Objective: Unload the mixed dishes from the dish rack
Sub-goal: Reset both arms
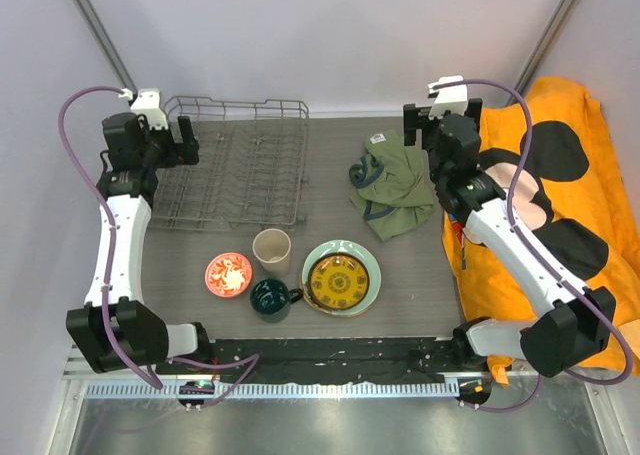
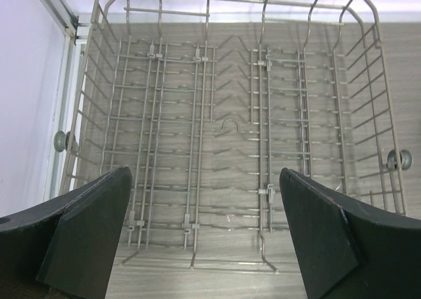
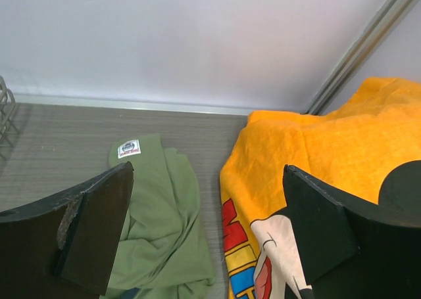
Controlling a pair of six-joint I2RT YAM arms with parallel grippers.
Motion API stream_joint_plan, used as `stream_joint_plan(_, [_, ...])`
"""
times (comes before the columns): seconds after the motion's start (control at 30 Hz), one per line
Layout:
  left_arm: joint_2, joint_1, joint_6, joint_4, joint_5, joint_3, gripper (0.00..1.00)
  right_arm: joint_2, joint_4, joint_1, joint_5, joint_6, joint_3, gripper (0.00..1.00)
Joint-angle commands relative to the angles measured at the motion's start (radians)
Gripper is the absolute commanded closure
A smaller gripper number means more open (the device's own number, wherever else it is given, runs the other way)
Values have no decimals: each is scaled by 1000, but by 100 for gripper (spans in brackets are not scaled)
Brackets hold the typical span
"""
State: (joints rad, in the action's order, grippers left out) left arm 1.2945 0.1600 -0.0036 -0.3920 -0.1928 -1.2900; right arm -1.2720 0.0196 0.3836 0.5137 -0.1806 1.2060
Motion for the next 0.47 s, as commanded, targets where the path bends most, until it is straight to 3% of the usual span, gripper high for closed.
stream_joint_plan(0.0, [11, -4, -35, 100, 16, -15, 0, 22, 85, 3, -20, 20, -26, 0])
stream_joint_plan(0.43, [17, -8, -35, 145, 29, -12, 0, -6, 125, 1, 37, 46, -60, 1])
